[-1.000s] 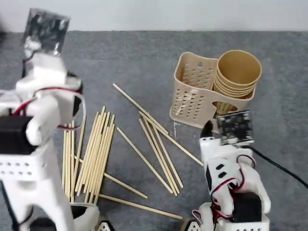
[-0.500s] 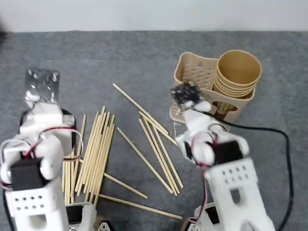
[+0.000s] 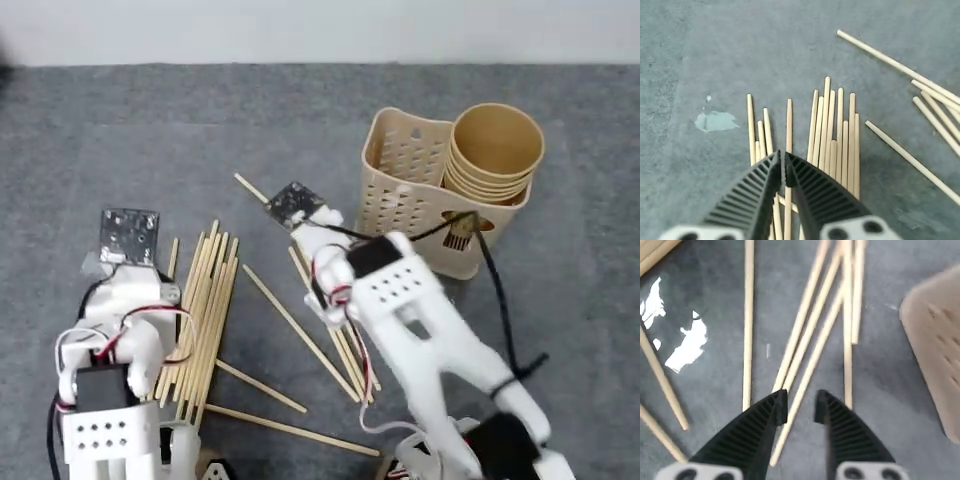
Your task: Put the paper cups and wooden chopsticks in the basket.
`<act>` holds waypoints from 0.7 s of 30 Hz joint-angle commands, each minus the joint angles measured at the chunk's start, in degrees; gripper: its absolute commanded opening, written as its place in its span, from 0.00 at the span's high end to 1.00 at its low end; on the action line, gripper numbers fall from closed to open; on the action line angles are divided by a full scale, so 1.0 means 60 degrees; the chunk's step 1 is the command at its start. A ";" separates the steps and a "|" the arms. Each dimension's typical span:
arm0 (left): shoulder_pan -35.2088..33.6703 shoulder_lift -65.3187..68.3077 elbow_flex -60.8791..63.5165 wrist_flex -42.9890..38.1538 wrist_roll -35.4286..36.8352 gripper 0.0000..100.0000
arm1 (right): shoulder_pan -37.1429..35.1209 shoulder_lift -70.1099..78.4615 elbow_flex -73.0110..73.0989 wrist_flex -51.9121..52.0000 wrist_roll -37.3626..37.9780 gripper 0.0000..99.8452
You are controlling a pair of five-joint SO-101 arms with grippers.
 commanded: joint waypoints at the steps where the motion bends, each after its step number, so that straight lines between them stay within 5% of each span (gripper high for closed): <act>1: -0.0029 -0.0571 0.0418 -0.0557 -0.0117 0.99 | -0.0125 0.0828 -0.1040 -0.0403 -0.0864 0.80; 21: -0.1275 -0.2432 0.2147 -0.1289 -0.0088 0.99 | -0.0462 0.5692 -0.4542 -0.1004 -0.0967 0.79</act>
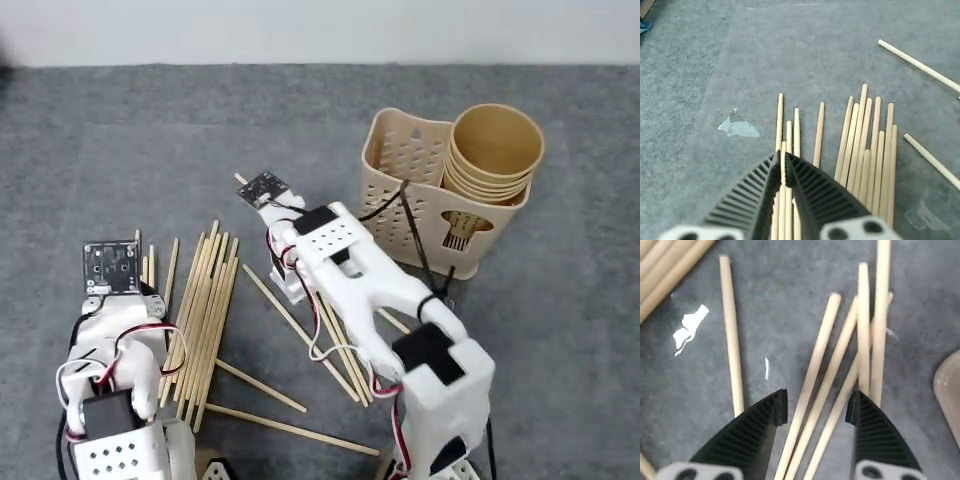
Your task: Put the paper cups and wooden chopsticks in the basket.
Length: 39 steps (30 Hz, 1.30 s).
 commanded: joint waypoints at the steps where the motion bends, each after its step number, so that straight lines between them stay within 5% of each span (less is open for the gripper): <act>1: -0.0044 -0.0176 -0.0051 -0.0190 -0.0059 0.99 | 0.0051 0.0315 -0.0967 -0.0081 -0.0029 0.79; 9: -0.0044 -0.0220 0.0066 -0.0205 -0.0073 0.99 | 0.0168 0.1443 -0.1788 0.0007 -0.0015 0.81; 15: -0.0044 -0.0220 0.0081 -0.0220 -0.0073 0.99 | 0.0168 0.1502 -0.1905 0.0110 0.0410 1.00; 39: -0.0029 -0.0220 0.0095 -0.0220 -0.0073 0.99 | 0.0388 -0.0564 -0.4161 0.3084 0.1128 0.99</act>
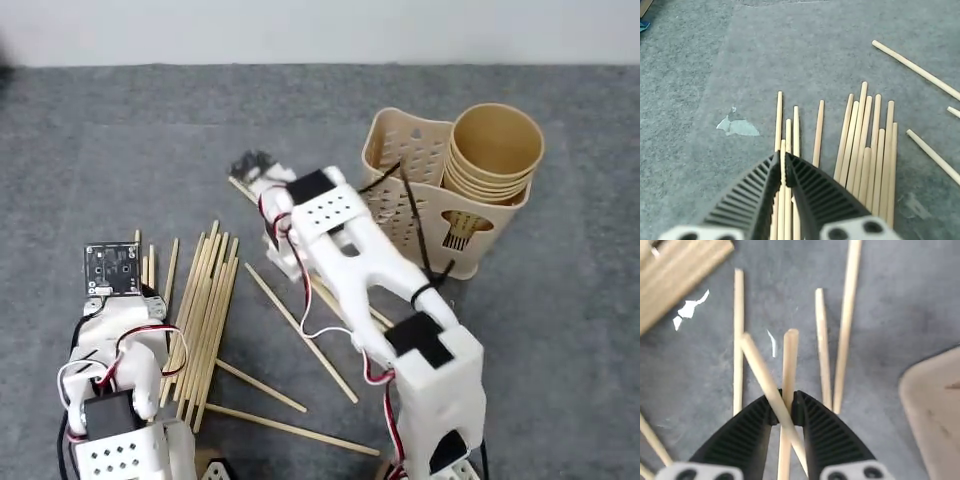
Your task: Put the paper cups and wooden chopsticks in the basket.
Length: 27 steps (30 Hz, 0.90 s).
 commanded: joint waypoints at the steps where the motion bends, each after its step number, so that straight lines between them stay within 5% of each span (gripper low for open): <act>1: -0.0059 -0.0176 -0.0066 -0.0220 -0.0073 0.99 | 0.0286 -0.1165 -0.0982 0.0315 0.0088 0.99; 27: -0.0044 -0.0176 -0.0051 -0.0220 -0.0073 0.99 | 0.0886 -0.3978 -0.4923 -0.0418 -0.0527 0.99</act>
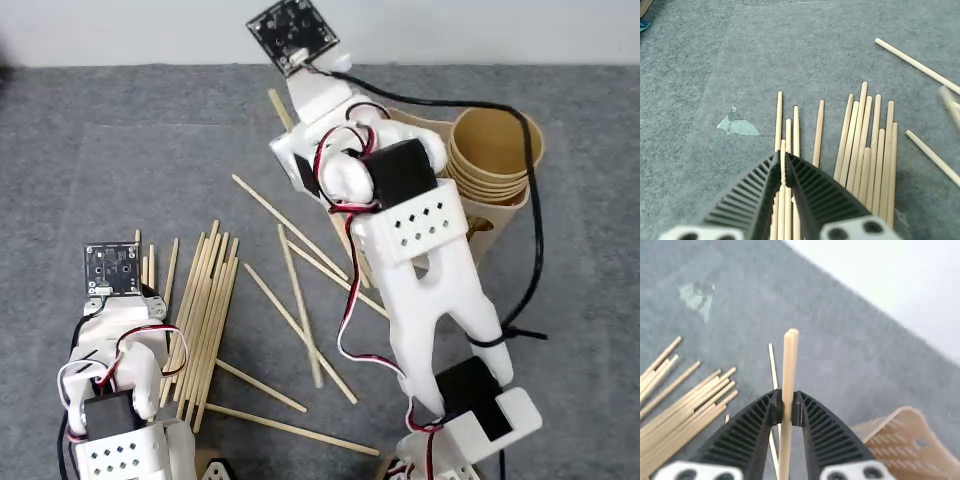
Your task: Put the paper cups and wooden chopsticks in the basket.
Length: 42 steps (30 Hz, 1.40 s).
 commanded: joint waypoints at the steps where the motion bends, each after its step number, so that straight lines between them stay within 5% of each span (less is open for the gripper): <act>1: -0.0044 -0.0176 -0.0051 -0.0220 -0.0073 0.99 | 0.0359 -0.0608 -0.1377 -0.0212 -0.0103 0.99; 11: -0.0029 -0.0176 0.0037 -0.0249 -0.0088 0.99 | 0.1502 -0.0593 -0.3868 -0.0755 -0.0044 0.99; 29: -0.0015 -0.0176 0.0037 -0.0308 -0.0088 0.99 | 0.2498 -0.1487 -0.3927 -0.0608 -0.0029 0.99; 42: -0.0015 -0.0190 0.0125 -0.0322 -0.0088 0.99 | 0.2249 -0.2234 -0.3927 0.1868 -0.0044 0.99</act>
